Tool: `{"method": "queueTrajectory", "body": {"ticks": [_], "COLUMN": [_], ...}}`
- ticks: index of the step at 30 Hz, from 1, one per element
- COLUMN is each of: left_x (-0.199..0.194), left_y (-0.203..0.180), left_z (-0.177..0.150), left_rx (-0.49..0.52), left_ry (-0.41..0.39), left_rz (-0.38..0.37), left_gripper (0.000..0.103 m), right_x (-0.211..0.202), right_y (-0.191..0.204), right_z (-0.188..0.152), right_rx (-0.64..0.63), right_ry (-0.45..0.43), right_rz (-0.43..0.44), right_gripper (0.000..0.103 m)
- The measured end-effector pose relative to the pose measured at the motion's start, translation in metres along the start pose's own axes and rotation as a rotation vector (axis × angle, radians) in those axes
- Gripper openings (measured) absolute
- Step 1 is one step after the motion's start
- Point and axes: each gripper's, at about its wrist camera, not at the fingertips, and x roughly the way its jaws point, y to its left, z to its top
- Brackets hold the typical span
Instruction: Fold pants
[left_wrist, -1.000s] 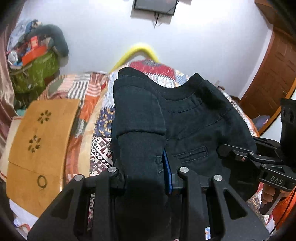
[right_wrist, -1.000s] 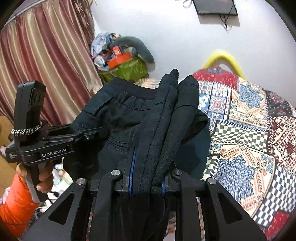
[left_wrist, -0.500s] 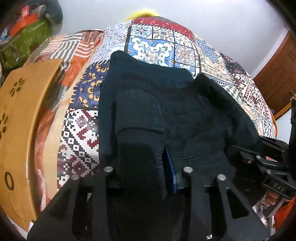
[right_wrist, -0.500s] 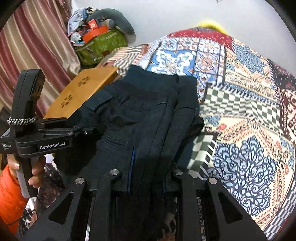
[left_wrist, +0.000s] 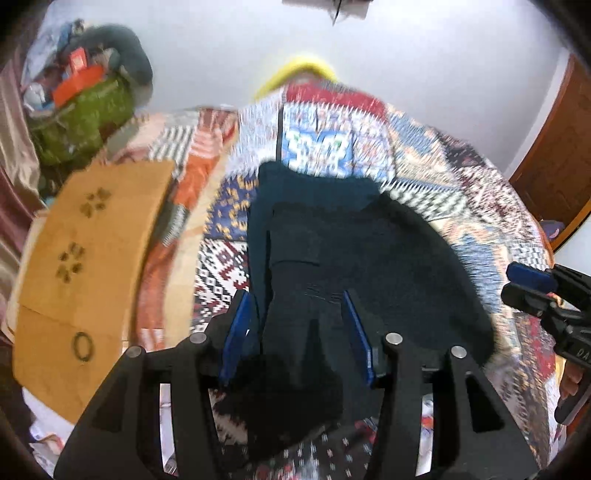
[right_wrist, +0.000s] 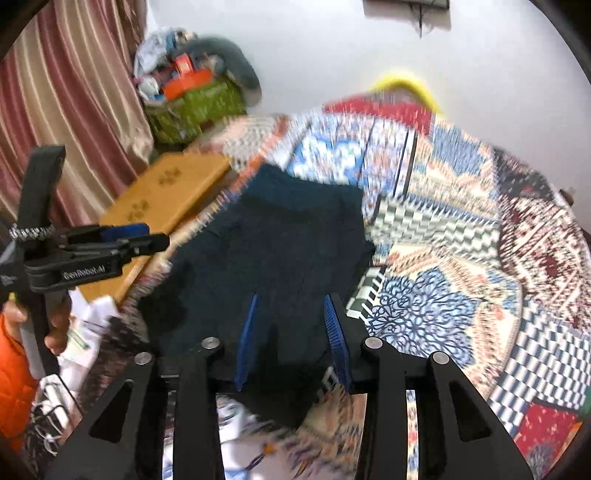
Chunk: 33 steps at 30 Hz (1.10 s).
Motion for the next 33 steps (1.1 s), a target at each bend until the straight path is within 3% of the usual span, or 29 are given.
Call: {"method": "queueTrajectory", "body": {"ticks": [4, 14, 23, 26, 28, 30, 32, 33], "left_x": [-0.067, -0.253, -0.359, -0.374, -0.381, -0.384, -0.388, -0.389], "left_y": [-0.016, -0.070, -0.102, -0.107, -0.108, -0.110, -0.113, -0.114], "left_z": [-0.004, -0.049, -0.116, -0.137, -0.150, -0.158, -0.167, -0.171], "left_rx": [0.027, 0.114, 0.128, 0.112, 0.103, 0.107, 0.115, 0.117], "left_ry": [-0.076, -0.371, -0.615, -0.673, -0.705, -0.723, -0.745, -0.755], "left_rz": [-0.012, -0.025, 0.011, 0.026, 0.019, 0.025, 0.045, 0.050], "left_gripper": [0.050, 0.050, 0.051, 0.061, 0.073, 0.082, 0.092, 0.098], "right_x": [-0.058, -0.209, -0.290, -0.304, -0.310, -0.314, -0.316, -0.316], "right_y": [0.023, 0.096, 0.145, 0.157, 0.162, 0.164, 0.165, 0.165], "right_z": [0.002, -0.018, -0.068, -0.086, -0.097, -0.106, -0.114, -0.117], "right_rx": [-0.010, -0.110, -0.169, -0.187, -0.196, -0.194, -0.179, -0.174], "right_ry": [-0.101, -0.383, -0.583, -0.634, -0.649, -0.668, -0.694, -0.703], "right_rz": [0.018, 0.039, 0.048, 0.031, 0.018, -0.005, -0.039, -0.051], "right_gripper": [0.034, 0.034, 0.034, 0.034, 0.036, 0.049, 0.071, 0.073]}}
